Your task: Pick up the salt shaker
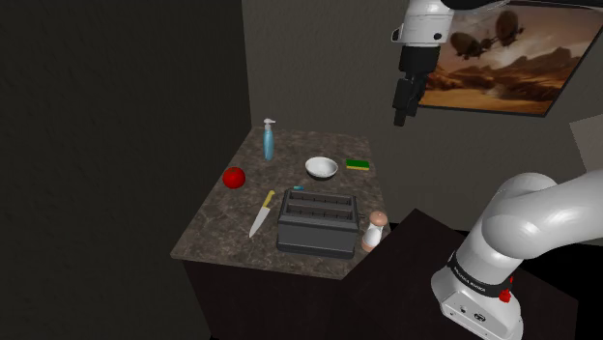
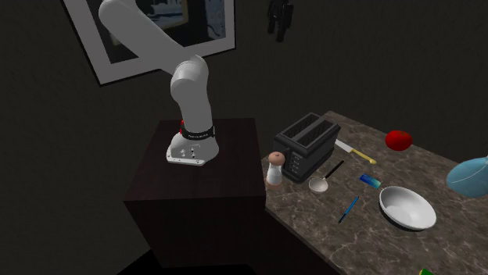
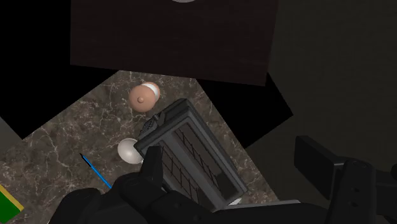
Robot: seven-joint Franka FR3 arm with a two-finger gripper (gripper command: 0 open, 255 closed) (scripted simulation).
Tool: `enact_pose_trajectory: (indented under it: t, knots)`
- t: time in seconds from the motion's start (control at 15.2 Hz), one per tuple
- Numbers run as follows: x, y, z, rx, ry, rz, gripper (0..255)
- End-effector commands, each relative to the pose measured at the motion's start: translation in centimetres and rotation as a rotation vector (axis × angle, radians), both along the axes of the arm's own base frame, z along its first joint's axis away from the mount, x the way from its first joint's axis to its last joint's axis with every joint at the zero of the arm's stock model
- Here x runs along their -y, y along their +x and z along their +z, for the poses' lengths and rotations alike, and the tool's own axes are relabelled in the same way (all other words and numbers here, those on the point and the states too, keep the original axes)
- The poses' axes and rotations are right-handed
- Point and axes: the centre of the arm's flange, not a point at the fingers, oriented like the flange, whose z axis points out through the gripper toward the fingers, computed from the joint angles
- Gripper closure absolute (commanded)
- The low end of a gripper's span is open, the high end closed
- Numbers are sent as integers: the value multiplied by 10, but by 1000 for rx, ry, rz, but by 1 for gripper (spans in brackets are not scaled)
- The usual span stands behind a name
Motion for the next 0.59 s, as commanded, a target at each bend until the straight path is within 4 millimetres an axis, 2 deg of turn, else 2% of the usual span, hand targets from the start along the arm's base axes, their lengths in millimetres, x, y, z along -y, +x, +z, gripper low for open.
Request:
enact_pose_trajectory:
  t: [0.0,0.53]
  knots:
    - [0,0,0,0,0,0,0]
    - [39,0,-100,14,31,-15,0]
